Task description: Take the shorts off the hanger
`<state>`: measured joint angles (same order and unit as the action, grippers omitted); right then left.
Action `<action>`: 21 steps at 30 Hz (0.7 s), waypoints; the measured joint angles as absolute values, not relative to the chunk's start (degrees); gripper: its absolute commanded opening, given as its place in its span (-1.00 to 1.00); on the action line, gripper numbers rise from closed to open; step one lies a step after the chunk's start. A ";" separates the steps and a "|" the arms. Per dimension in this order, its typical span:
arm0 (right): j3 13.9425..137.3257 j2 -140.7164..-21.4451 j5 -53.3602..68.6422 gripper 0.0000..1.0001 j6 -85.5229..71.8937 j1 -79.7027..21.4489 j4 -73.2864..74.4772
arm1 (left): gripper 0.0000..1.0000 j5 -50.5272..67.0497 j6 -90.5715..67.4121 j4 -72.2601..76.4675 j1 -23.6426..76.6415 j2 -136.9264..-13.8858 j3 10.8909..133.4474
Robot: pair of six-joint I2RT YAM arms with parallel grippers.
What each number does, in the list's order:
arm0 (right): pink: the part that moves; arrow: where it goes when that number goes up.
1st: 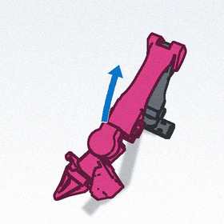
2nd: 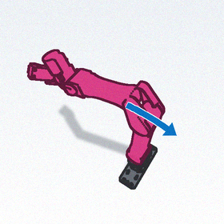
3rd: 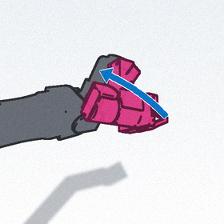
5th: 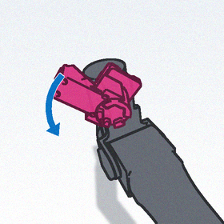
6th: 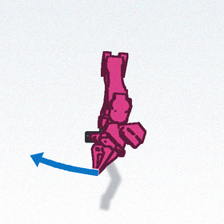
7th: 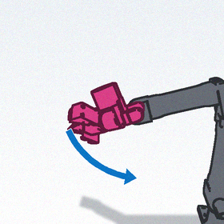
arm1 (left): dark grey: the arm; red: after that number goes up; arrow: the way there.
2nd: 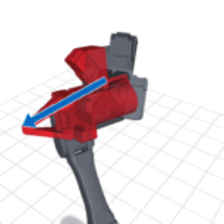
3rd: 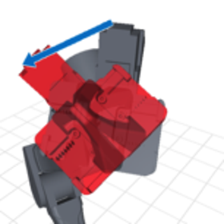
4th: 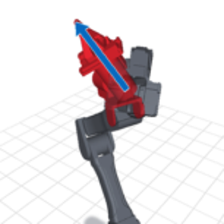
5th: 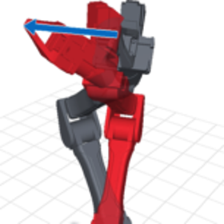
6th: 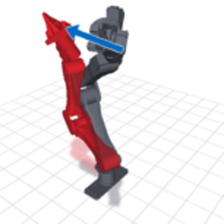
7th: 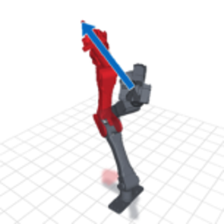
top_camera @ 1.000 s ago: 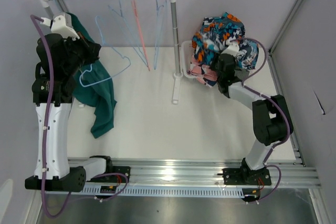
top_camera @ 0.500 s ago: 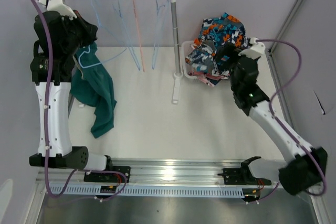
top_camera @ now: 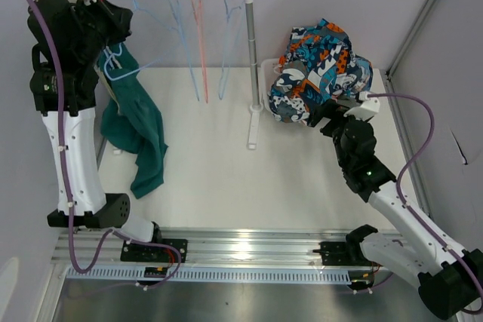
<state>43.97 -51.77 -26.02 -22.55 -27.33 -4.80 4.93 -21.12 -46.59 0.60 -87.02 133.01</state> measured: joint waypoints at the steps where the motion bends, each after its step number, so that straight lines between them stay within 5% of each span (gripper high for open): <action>1: 43.86 -52.49 -25.96 0.99 -22.70 -27.66 -4.34 | -1.00 4.93 -21.17 -46.57 0.60 -87.05 133.67; 21: 42.30 -51.11 -25.19 0.99 -22.41 -29.78 -3.68 | -1.00 2.33 -22.00 -44.29 3.99 -99.59 136.38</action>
